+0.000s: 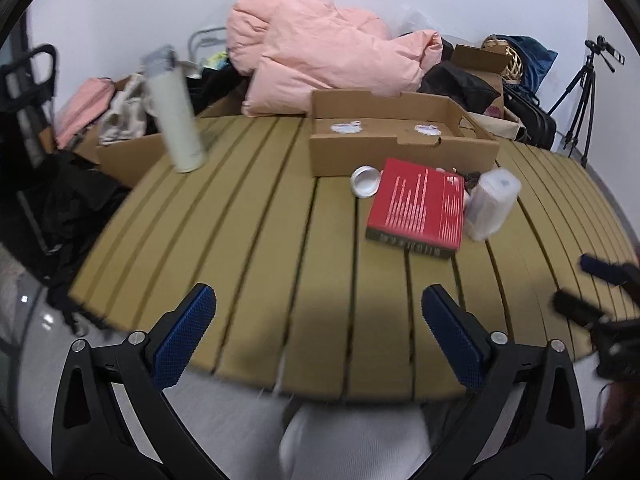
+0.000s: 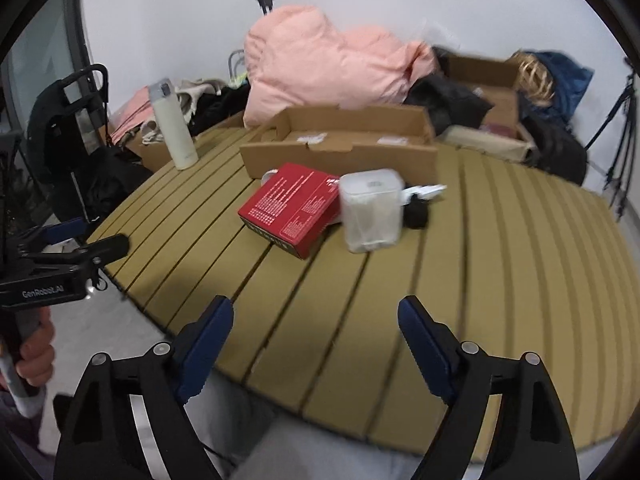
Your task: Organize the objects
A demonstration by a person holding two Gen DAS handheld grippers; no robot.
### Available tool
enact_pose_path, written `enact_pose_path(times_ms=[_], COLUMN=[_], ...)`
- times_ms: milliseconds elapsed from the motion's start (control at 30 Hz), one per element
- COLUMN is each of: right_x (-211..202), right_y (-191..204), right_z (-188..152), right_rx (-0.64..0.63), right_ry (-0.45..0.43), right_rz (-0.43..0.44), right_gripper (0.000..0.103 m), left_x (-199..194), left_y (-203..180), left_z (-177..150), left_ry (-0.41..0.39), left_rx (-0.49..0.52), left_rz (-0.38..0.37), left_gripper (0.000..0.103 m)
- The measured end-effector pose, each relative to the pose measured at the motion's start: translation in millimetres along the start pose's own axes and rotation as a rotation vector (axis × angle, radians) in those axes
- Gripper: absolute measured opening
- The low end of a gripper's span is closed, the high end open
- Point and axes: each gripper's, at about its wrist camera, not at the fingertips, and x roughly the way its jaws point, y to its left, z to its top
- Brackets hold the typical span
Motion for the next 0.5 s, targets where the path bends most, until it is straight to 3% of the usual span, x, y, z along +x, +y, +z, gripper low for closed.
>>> enact_pose_path(times_ms=[100, 167, 233, 333, 400, 433, 500], right_x=[41.5, 73.3, 100.1, 128.9, 141.6, 145.9, 149.7], right_y=[-1.2, -3.0, -6.5, -12.1, -14.8, -16.6, -18.2], right_z=[15.3, 26.3, 34.2, 41.6, 44.8, 45.9, 48.6], right_rx=[0.031, 0.051, 0.078, 0.134, 0.16, 0.179, 0.193], right_ry=[0.011, 0.028, 0.063, 0.086, 0.088, 0.08, 0.068], right_rz=[0.046, 0.068, 0.081, 0.122, 0.125, 0.144, 0.157], right_gripper=[0.076, 0.069, 0.061, 0.058, 0.058, 0.058, 0.052], left_x=[38.1, 67.5, 92.9, 120.4, 134.9, 139.3, 139.6], left_y=[-7.4, -12.2, -14.3, -15.8, -16.6, -16.5, -14.5], left_z=[17.0, 27.6, 36.3, 46.3, 48.8, 49.9, 49.1], left_ry=[-0.018, 0.012, 0.042, 0.065, 0.091, 0.087, 0.067], left_rx=[0.036, 0.042, 0.028, 0.013, 0.008, -0.003, -0.03], left_rz=[-0.056, -0.092, -0.158, -0.205, -0.237, -0.258, -0.311], left_gripper=[0.094, 0.09, 0.08, 0.068, 0.05, 0.047, 0.025])
